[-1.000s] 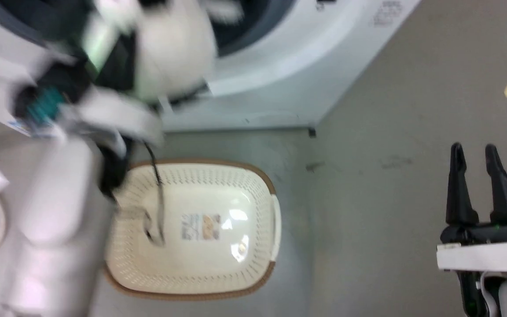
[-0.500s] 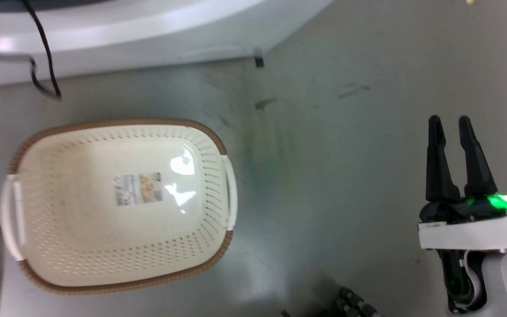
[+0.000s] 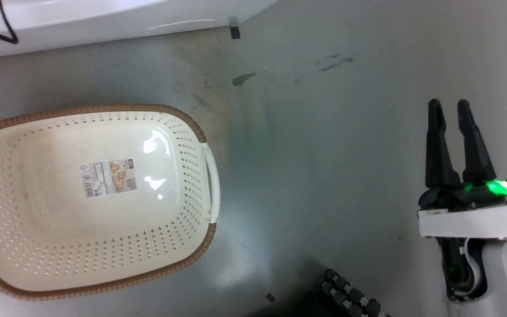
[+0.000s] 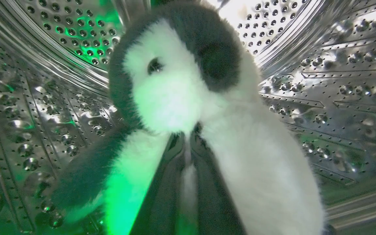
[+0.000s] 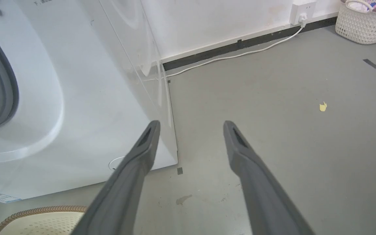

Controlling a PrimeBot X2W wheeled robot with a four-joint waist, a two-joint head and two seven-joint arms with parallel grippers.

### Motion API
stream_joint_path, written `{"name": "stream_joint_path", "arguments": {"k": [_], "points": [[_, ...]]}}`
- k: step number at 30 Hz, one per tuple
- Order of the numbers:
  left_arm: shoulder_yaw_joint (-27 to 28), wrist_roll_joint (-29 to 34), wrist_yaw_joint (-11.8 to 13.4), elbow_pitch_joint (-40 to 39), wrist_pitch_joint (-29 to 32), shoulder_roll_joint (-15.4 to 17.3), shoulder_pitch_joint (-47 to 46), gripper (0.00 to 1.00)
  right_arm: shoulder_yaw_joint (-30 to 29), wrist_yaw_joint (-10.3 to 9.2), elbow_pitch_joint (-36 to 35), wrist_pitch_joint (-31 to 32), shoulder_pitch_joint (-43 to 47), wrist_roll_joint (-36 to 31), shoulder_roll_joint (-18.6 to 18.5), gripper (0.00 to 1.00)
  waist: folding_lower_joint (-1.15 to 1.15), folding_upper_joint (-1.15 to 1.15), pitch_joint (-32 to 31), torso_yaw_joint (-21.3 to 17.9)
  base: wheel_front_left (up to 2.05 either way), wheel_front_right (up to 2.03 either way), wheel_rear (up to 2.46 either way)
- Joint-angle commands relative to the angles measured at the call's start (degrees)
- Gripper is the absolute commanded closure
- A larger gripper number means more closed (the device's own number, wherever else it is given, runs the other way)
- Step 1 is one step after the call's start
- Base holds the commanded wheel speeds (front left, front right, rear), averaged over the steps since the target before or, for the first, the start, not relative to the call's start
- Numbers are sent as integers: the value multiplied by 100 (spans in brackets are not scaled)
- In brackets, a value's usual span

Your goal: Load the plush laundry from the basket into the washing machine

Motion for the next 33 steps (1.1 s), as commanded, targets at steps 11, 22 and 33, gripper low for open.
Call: {"name": "stream_joint_path", "arguments": {"k": [11, 22, 33], "points": [[-16, -302, -117, 663, -1334, -481, 831, 0, -423, -4, -79, -24, -91, -582, 4, 0, 0, 0, -860, 629, 0, 0, 0], [26, -625, -354, 385, -1925, -1015, 2759, 0, -662, -4, -148, -24, 484, -1413, 4, 0, 0, 0, -2579, 1475, 0, 0, 0], [522, -587, -333, -2187, -1929, -1558, 5993, 0, -686, -4, -74, -24, 1186, -1753, 4, 0, 0, 0, -4031, 2262, 0, 0, 0]]}}
